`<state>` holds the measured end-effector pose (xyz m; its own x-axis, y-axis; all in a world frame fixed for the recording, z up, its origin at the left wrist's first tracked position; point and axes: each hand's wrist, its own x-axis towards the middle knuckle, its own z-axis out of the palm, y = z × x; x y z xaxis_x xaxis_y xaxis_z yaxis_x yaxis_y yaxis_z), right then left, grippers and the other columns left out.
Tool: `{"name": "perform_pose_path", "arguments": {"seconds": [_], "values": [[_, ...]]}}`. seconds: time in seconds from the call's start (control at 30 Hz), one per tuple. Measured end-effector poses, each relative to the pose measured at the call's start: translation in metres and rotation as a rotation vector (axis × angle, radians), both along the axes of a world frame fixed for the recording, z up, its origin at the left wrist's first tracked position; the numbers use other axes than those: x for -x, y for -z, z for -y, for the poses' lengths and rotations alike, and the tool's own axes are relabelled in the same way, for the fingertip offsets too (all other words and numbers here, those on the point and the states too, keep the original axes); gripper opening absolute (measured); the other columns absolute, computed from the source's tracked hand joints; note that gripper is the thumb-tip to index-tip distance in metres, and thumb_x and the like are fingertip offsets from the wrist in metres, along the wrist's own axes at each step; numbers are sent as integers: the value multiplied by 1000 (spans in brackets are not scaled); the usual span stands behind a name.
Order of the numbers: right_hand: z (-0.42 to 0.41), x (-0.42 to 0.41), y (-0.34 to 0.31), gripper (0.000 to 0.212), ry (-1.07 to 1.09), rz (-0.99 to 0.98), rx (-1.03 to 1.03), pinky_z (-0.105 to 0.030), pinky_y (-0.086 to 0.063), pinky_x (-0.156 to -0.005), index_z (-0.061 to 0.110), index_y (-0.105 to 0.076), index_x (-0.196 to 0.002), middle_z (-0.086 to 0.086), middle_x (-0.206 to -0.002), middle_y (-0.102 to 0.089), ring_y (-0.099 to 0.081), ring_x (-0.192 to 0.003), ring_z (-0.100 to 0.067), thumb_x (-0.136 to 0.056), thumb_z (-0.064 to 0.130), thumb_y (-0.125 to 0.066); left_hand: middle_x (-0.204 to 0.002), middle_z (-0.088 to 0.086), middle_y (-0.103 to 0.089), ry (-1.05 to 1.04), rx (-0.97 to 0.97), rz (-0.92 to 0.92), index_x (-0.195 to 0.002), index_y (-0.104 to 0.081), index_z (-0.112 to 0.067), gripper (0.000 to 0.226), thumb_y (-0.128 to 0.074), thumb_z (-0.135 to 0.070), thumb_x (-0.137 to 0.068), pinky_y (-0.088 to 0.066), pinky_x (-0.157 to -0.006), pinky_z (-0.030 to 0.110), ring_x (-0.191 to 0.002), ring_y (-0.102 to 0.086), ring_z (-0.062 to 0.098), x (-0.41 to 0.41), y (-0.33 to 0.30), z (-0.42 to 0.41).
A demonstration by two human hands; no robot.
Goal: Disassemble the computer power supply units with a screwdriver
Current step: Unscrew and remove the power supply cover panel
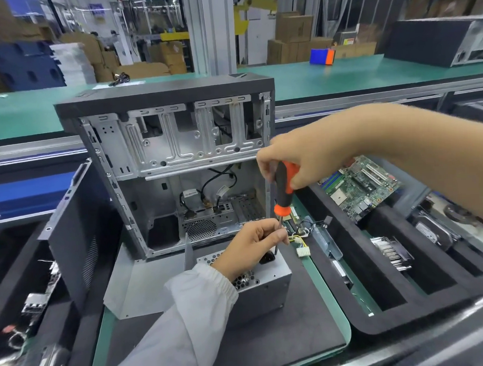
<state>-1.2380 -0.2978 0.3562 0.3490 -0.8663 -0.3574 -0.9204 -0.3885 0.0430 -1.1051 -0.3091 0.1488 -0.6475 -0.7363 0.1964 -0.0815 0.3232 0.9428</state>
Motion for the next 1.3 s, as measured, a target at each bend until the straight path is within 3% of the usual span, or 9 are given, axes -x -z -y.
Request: {"name": "perform_pose_path", "arguments": {"seconds": [0.07, 0.23, 0.37, 0.43, 0.57, 0.8, 0.97, 1.17, 1.3], "values": [[-2, 6, -5, 36, -7, 82, -86, -40, -53, -79, 29, -49, -112, -4, -106, -58, -63, -91, -25, -83, 29, -71, -60, 3, -42, 5, -1, -4, -83, -66, -1, 26, -53, -16, -101, -27, -55, 18, -53, -30, 6, 0, 0, 1], [-6, -2, 8, 68, 231, 87, 44, -29, -57, -57, 9, -53, -92, -2, -47, -65, -67, -46, -18, -76, 75, -48, -62, 10, -41, 17, -7, -3, -84, -66, -4, 27, -52, -18, -101, -26, -55, 18, -54, -30, 8, -1, 1, 1], [-2, 1, 4, 20, 41, 47, 56, -36, -55, -73, 20, -57, -103, 1, -80, -65, -66, -73, -22, -93, 37, -57, -58, -1, -41, 10, -14, 10, -84, -67, -3, 27, -53, -19, -101, -26, -52, 13, -50, -29, 4, -1, 2, 1], [-6, 4, -5, 28, 25, 157, -64, -33, -52, -68, 31, -54, -108, 2, -93, -57, -62, -75, -16, -85, 31, -69, -57, -1, -40, 14, -12, 18, -83, -67, -5, 25, -54, -18, -100, -26, -52, 13, -49, -29, 4, 0, 2, 1], [-12, 0, 1, 50, 178, 221, -22, -28, -57, -55, 18, -53, -102, -3, -72, -68, -67, -50, -9, -78, 62, -61, -64, 11, -40, 17, -9, 10, -84, -68, -4, 27, -53, -19, -100, -27, -55, 18, -55, -30, 9, -1, 1, 1], [-6, 6, 6, 9, 160, 295, -7, -27, -54, -57, 18, -56, -99, -1, -68, -66, -63, -43, -6, -92, 16, -61, -52, -16, -43, -12, -60, -73, -93, -65, 0, 25, -58, -23, -98, -28, -49, 8, -45, -34, -1, -3, 5, 5], [-6, 11, 4, 10, 196, 328, -23, -24, -53, -52, 14, -57, -101, -4, -72, -65, -64, -45, -6, -92, 13, -62, -56, -4, -24, -39, -187, -230, -97, -65, -9, 43, -50, -50, -93, -19, -38, 20, -46, -18, 12, -7, 5, 10], [-5, 18, -3, 11, 232, 367, 6, -22, -53, -48, 13, -57, -101, -5, -74, -64, -65, -46, -8, -92, 13, -62, -48, -5, -29, -213, -292, -196, -77, -64, -8, 33, -50, -38, -76, -18, -37, 18, -41, -18, 10, 0, 3, 17], [-4, 24, -13, 13, 259, 439, 2, -28, -58, -53, 10, -59, -102, -15, -87, -68, -70, -64, -21, -91, 13, -63, -53, -6, -35, -297, -170, -128, -76, -65, -16, 39, -38, -25, -103, -25, -43, 18, -45, -27, 7, 1, 6, 12]]}}
